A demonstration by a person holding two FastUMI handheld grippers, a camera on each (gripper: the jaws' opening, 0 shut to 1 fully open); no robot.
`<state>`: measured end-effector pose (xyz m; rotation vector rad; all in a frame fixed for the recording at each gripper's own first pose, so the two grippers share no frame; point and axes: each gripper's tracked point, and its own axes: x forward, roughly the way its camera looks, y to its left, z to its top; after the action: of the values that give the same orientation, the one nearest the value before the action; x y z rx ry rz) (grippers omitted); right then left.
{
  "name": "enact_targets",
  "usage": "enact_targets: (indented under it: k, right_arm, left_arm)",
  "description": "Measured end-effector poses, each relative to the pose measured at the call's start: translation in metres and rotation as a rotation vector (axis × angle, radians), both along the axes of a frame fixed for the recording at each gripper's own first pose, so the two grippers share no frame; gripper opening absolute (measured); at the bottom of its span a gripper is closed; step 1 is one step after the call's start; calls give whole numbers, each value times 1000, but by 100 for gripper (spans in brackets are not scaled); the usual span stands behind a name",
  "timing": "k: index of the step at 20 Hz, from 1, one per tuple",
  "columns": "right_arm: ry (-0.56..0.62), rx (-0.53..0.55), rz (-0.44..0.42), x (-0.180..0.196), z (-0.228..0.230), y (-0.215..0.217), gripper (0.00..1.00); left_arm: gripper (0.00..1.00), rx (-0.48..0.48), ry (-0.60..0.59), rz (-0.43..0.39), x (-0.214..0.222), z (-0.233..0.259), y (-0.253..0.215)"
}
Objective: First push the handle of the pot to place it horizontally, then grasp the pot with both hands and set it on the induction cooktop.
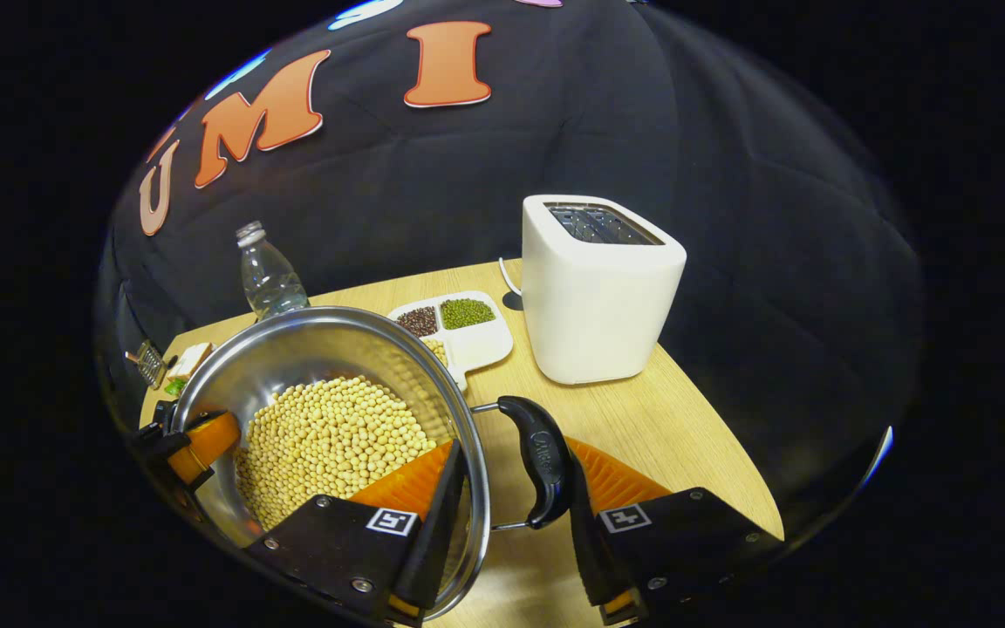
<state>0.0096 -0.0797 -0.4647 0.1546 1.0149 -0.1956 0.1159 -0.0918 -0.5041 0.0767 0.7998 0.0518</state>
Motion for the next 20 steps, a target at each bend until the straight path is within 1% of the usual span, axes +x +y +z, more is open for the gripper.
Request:
enact_targets:
  k: [1, 2, 3, 4, 5, 7, 8, 9, 10, 11, 12, 13, 14, 15, 16, 17, 20]
  right_arm:
    - [-10, 9, 4, -1, 6, 5, 61]
    - [-23, 18, 6, 1, 11, 10, 61]
    - [-32, 27, 8, 2, 17, 15, 61]
    - [-37, 31, 14, 3, 23, 19, 55]
    - [-46, 31, 22, 4, 30, 25, 59]
    - [-67, 28, 43, 8, 43, 36, 59]
    - [-75, 30, 50, 9, 46, 42, 59]
    - [-79, 35, 59, 11, 50, 48, 59]
    - [-83, 40, 66, 12, 54, 55, 59]
    - [-85, 44, 75, 13, 60, 62, 59]
    - [-88, 46, 82, 13, 66, 68, 59]
    - [-93, 46, 91, 14, 70, 75, 59]
    - [-99, 44, 98, 15, 74, 80, 59]
    - [-105, 43, 105, 16, 75, 84, 59]
    - [-109, 41, 112, 17, 75, 88, 59]
    - [-106, 41, 120, 18, 76, 95, 59]
    - [-109, 40, 138, 18, 88, 117, 59]
  left_arm:
    - [78, 0, -9, 3, -1, 7, 4]
    - [80, 0, -13, 8, -3, 13, 9]
    - [80, 1, -18, 10, -4, 19, 13]
    - [80, 0, -25, 13, -7, 26, 17]
    - [80, -2, -28, 21, -9, 33, 21]
    - [80, 4, -43, 28, -12, 50, 32]
    - [77, 7, -48, 32, -14, 57, 37]
    - [80, 12, -50, 36, -16, 62, 43]
    - [80, 15, -53, 42, -17, 68, 50]
    - [77, 17, -58, 48, -19, 73, 56]
    - [80, 21, -64, 52, -21, 79, 62]
    - [77, 23, -67, 57, -23, 84, 67]
    - [80, 20, -71, 63, -25, 87, 74]
    - [80, 20, -72, 67, -27, 91, 80]
    - [77, 21, -75, 72, -30, 95, 87]
    - [80, 22, -76, 74, -31, 98, 93]
    - [80, 24, -78, 86, -39, 107, 113]
